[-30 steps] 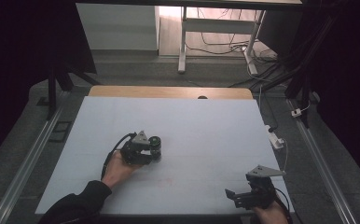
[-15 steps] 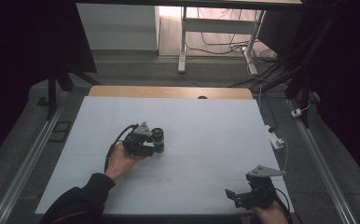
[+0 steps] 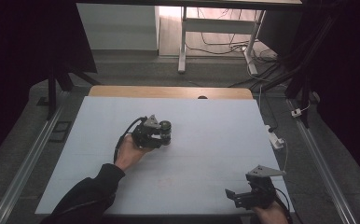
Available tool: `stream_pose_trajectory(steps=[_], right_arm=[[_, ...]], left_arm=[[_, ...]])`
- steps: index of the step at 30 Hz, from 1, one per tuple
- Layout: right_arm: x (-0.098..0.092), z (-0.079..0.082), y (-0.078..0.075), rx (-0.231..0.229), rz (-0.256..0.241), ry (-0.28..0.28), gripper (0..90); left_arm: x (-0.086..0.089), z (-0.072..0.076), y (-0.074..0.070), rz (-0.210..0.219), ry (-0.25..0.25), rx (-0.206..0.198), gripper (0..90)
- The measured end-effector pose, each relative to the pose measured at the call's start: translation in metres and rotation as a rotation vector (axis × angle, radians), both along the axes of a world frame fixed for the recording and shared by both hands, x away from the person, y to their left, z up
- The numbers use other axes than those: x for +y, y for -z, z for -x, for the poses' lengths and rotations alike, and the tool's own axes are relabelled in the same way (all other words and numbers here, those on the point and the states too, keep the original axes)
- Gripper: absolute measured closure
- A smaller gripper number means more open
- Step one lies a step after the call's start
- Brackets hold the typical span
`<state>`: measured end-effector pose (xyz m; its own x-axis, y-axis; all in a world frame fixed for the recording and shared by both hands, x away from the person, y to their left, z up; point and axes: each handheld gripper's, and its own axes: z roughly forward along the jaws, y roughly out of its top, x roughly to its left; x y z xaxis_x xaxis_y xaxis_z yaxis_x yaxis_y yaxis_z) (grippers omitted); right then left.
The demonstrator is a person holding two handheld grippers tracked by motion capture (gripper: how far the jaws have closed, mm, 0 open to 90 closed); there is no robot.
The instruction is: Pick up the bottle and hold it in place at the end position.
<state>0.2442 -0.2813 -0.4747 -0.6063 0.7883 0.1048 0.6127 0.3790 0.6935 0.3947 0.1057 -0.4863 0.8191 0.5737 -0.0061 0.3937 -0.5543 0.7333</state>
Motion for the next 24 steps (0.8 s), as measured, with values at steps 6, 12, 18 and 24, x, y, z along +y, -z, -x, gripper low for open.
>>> stream_pose_trajectory(steps=[6,12,18,24], right_arm=[[0.000,0.000,0.000,0.000,-0.003,-0.001,0.0],[0.000,0.000,0.000,0.001,-0.001,-0.004,0.0],[0.000,0.000,0.000,0.001,-0.002,-0.004,0.0],[0.000,0.001,0.000,0.000,-0.001,-0.006,0.0]], left_arm=[[-0.008,-0.010,0.003,0.003,0.003,0.001,53.4],[-0.011,-0.021,0.010,0.007,-0.001,0.009,53.4],[-0.012,-0.026,0.017,0.002,-0.007,0.011,53.4],[-0.011,-0.028,0.024,-0.006,-0.018,0.013,53.4]])
